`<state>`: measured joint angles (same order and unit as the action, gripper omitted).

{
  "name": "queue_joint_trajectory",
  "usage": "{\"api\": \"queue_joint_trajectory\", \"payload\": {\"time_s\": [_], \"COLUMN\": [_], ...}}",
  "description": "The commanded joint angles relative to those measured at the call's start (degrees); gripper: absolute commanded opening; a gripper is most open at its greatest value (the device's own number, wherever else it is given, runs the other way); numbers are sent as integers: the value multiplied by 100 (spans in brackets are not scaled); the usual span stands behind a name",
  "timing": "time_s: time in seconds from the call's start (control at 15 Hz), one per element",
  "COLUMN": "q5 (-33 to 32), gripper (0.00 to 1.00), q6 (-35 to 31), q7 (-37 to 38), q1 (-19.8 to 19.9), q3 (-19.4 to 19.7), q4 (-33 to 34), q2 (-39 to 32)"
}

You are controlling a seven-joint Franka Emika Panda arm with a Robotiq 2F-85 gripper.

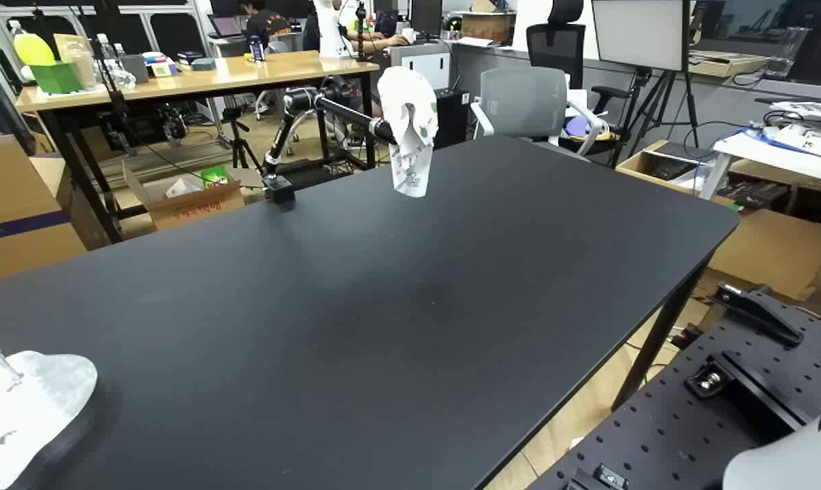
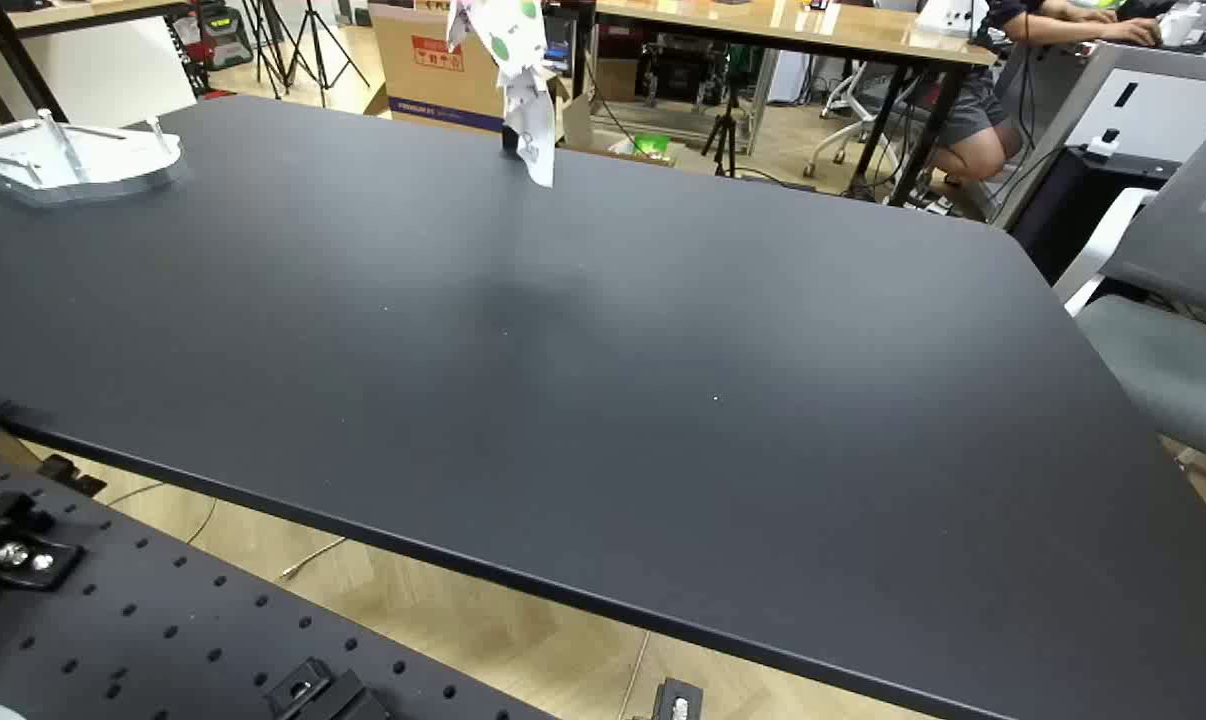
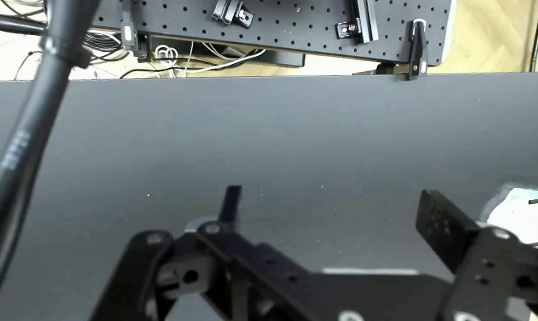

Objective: Remove the white cloth from the black stand

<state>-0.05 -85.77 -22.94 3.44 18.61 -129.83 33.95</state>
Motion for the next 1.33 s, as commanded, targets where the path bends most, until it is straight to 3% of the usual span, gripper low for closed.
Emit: {"api": "queue_joint_trajectory", "payload": {"time_s": [0.0,0.73,1.27], "q5": [42,42,-93], "gripper": [100,100,100], "q6": [3,-1,-1629], "q7": [-53,-54,33], "q1": [112,112,-41], "q3": [-82,-81,-502], "q4": [12,13,-241], "q2": [-30,-21,-1339]}}
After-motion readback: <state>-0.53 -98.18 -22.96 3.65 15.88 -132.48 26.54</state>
